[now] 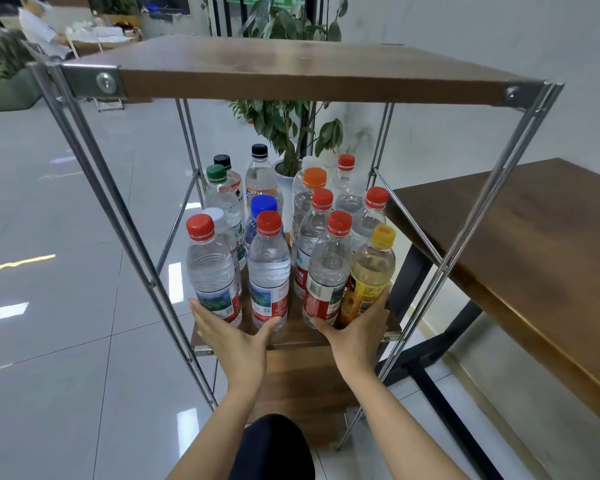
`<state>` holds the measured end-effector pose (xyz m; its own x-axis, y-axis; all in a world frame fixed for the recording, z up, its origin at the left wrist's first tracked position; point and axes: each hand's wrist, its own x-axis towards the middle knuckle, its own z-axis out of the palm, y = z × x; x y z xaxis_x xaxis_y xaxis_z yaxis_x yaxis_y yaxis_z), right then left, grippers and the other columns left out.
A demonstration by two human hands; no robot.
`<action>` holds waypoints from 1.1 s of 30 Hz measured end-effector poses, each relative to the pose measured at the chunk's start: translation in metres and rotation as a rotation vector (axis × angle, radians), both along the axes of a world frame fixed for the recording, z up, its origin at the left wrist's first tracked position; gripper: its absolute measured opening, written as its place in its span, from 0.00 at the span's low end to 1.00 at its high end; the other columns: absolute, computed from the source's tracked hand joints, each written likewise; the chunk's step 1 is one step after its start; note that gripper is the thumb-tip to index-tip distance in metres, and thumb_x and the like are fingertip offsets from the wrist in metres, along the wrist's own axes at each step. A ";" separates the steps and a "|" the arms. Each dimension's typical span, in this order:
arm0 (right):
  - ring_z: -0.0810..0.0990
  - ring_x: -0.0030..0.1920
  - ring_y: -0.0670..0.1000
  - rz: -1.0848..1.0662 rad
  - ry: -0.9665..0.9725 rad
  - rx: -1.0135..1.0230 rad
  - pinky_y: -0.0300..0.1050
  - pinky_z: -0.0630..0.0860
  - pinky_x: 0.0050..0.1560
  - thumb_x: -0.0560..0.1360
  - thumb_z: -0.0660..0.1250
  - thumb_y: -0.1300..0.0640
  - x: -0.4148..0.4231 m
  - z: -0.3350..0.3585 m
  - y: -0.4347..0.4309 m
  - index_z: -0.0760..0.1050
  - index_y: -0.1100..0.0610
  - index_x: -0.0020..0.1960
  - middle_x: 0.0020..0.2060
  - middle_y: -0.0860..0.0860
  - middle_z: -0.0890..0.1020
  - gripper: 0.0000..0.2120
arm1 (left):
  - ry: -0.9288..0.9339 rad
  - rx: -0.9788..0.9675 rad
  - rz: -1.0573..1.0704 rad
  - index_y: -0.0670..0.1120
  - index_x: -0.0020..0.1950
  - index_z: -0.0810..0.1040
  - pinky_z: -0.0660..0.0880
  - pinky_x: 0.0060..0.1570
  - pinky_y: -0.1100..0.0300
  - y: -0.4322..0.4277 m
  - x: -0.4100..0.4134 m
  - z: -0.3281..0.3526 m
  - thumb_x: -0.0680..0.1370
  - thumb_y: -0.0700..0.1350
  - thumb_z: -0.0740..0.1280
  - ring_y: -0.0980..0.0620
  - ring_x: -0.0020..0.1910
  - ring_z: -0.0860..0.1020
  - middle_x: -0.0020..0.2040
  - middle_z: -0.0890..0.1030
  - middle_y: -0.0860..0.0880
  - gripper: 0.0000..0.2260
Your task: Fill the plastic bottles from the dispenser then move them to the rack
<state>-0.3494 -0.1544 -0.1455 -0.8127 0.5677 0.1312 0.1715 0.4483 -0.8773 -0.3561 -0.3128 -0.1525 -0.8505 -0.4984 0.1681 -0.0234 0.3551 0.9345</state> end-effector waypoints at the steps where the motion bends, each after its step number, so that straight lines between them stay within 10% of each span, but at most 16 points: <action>1: 0.53 0.78 0.62 0.005 0.002 0.008 0.70 0.54 0.74 0.56 0.81 0.40 -0.001 0.001 -0.002 0.40 0.54 0.80 0.78 0.57 0.57 0.68 | -0.001 -0.007 0.000 0.47 0.80 0.38 0.51 0.76 0.38 0.000 0.000 0.000 0.60 0.60 0.79 0.46 0.80 0.46 0.81 0.46 0.45 0.63; 9: 0.53 0.79 0.57 0.089 -0.001 -0.058 0.67 0.57 0.74 0.60 0.80 0.40 0.009 0.004 -0.001 0.37 0.44 0.79 0.79 0.52 0.55 0.65 | 0.094 -0.023 -0.080 0.54 0.80 0.39 0.47 0.77 0.52 0.018 0.044 0.024 0.67 0.55 0.76 0.56 0.79 0.41 0.81 0.42 0.51 0.55; 15: 0.60 0.76 0.49 0.188 0.130 -0.130 0.62 0.63 0.74 0.64 0.81 0.51 0.009 0.023 0.021 0.43 0.34 0.76 0.77 0.46 0.60 0.57 | 0.466 -0.226 -0.403 0.53 0.77 0.56 0.53 0.72 0.71 0.043 0.029 0.114 0.71 0.53 0.74 0.63 0.76 0.56 0.75 0.61 0.55 0.39; 25: 0.76 0.63 0.51 0.299 0.140 0.435 0.37 0.74 0.43 0.72 0.76 0.49 -0.005 0.098 0.057 0.28 0.33 0.72 0.76 0.52 0.61 0.57 | 0.061 -0.519 -0.627 0.51 0.79 0.52 0.65 0.69 0.45 0.079 -0.034 0.141 0.71 0.52 0.77 0.42 0.74 0.59 0.76 0.61 0.47 0.44; 33: 0.79 0.58 0.49 0.433 0.042 0.475 0.47 0.80 0.52 0.74 0.73 0.56 -0.008 0.108 0.067 0.40 0.34 0.75 0.70 0.51 0.67 0.49 | 0.071 -0.441 -0.621 0.56 0.78 0.52 0.69 0.68 0.43 0.074 -0.041 0.128 0.70 0.44 0.78 0.44 0.72 0.66 0.74 0.67 0.48 0.46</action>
<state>-0.3573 -0.0875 -0.0380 -0.9439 0.0612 0.3246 -0.1428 0.8105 -0.5681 -0.3975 -0.2384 -0.0249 -0.9323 0.1934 0.3058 0.3574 0.6239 0.6950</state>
